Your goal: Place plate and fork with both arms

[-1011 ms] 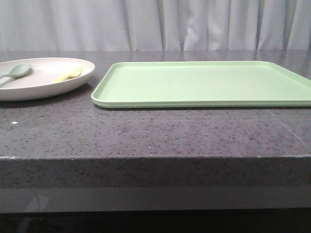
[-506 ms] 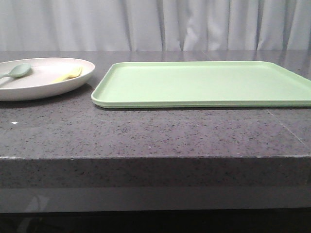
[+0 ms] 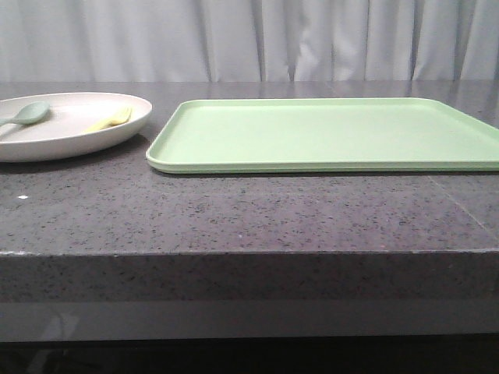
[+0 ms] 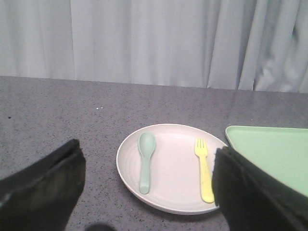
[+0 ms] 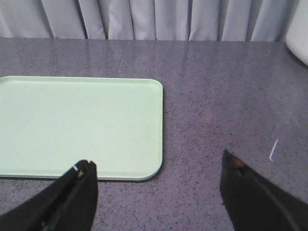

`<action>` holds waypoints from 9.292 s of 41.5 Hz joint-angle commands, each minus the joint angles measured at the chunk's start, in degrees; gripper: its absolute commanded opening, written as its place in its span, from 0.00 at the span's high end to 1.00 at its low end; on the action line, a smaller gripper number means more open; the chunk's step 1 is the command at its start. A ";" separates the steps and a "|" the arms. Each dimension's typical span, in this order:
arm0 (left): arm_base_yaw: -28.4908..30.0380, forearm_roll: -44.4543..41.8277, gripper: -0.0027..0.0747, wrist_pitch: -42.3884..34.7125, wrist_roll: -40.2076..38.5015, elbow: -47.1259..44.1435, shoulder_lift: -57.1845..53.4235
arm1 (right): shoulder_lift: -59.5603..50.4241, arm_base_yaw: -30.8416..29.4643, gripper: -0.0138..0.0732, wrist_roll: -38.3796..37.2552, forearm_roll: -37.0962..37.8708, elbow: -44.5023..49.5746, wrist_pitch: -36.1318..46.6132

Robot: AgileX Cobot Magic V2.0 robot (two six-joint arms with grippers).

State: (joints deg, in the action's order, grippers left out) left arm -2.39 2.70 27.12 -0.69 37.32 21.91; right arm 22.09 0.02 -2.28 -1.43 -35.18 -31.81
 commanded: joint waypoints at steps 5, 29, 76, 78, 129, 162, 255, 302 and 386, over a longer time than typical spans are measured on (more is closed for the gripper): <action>0.12 0.60 0.30 0.96 -0.68 3.95 5.35 | 0.92 0.04 0.20 0.59 0.62 -2.04 4.24; 3.61 -4.13 0.30 15.92 -0.25 19.83 41.96 | 0.92 0.04 0.20 0.59 0.62 -2.04 4.24; 18.47 44.66 0.37 20.59 31.63 38.74 77.98 | 0.92 0.04 0.20 0.59 0.62 -2.04 4.24; 18.47 45.49 0.40 20.59 31.63 38.74 78.51 | 0.92 0.04 0.20 0.59 0.62 -2.04 4.24; 16.52 45.91 0.99 23.23 21.52 45.96 77.16 | 0.92 0.04 0.20 0.59 0.62 -2.04 4.19; -10.79 31.01 0.99 10.53 -8.39 56.32 77.27 | 0.92 0.04 0.20 0.59 0.62 -2.04 4.19; -25.66 -11.18 0.52 20.71 -13.15 51.33 61.25 | 0.92 0.04 0.24 0.59 0.62 -2.04 4.19; -25.66 -12.85 0.52 21.24 -8.98 12.30 14.25 | 1.66 0.04 0.24 0.59 0.62 -2.55 4.28; -25.66 -12.85 0.52 21.24 -8.98 12.30 14.36 | 86.30 17.00 0.54 -13.42 -0.58 -74.04 -36.35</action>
State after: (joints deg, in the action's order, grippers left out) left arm -27.53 -10.14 52.13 -9.75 48.25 36.11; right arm 109.30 17.65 -14.66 -2.78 -105.58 -67.57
